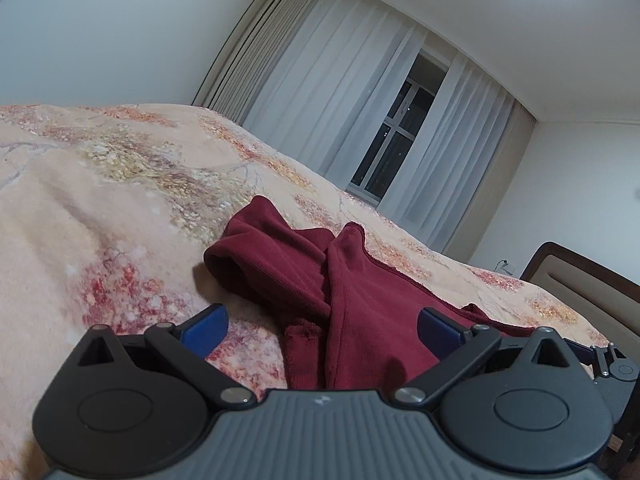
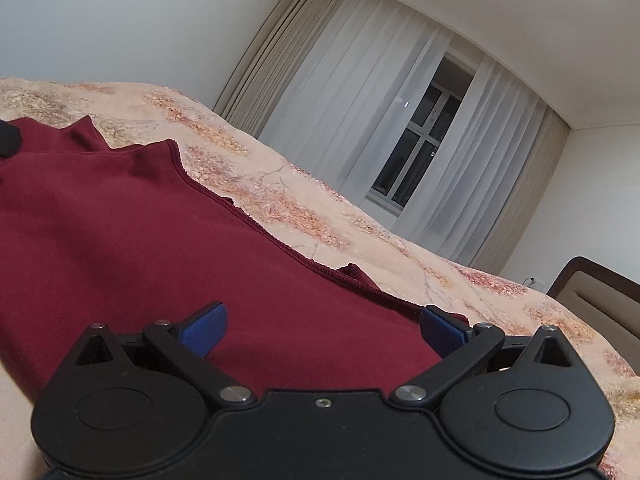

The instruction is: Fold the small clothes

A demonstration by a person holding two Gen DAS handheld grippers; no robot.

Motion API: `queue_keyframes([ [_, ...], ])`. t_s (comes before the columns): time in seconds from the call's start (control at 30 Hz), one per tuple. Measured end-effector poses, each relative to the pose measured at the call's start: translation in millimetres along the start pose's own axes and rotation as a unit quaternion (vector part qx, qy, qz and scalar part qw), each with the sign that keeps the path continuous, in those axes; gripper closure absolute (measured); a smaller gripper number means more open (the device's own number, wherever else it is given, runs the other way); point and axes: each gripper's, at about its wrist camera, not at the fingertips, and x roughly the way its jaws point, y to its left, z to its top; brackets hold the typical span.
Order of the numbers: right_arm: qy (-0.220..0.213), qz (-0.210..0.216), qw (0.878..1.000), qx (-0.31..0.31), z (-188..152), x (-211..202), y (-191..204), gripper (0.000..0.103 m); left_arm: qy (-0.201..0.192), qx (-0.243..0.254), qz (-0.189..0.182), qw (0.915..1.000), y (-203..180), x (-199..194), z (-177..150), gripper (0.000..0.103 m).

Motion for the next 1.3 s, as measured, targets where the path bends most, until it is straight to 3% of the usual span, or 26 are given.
queue_keyframes([
  [0.3,0.035,0.024,0.997,0.061,-14.2,-25.1,-5.1,0.001,0.009,0.003,0.007,0.9999,-1.1,1.8,2.0,0.0],
  [0.4,0.032,0.031,0.995,0.088,-24.2,-32.9,-7.0,0.001,0.074,0.012,0.031,0.9967,-8.4,9.9,15.7,0.0],
  [0.5,0.014,0.034,0.994,0.101,-32.1,-39.4,-7.6,0.001,0.148,0.036,0.065,0.9863,-22.9,20.3,27.5,0.0],
  [0.57,0.011,0.032,0.994,0.1,-33.1,-40.0,-7.1,0.001,0.163,0.042,0.076,0.9827,-31.0,22.7,29.6,0.0],
  [0.97,-0.016,-0.015,0.998,0.051,-33.2,-48.2,10.2,0.001,0.165,0.017,0.108,0.9802,-37.0,28.7,27.8,0.0],
  [1.3,-0.018,-0.019,0.999,0.047,-33.3,-48.6,10.8,0.001,0.168,0.021,0.121,0.9781,-40.0,32.7,27.4,0.0],
])
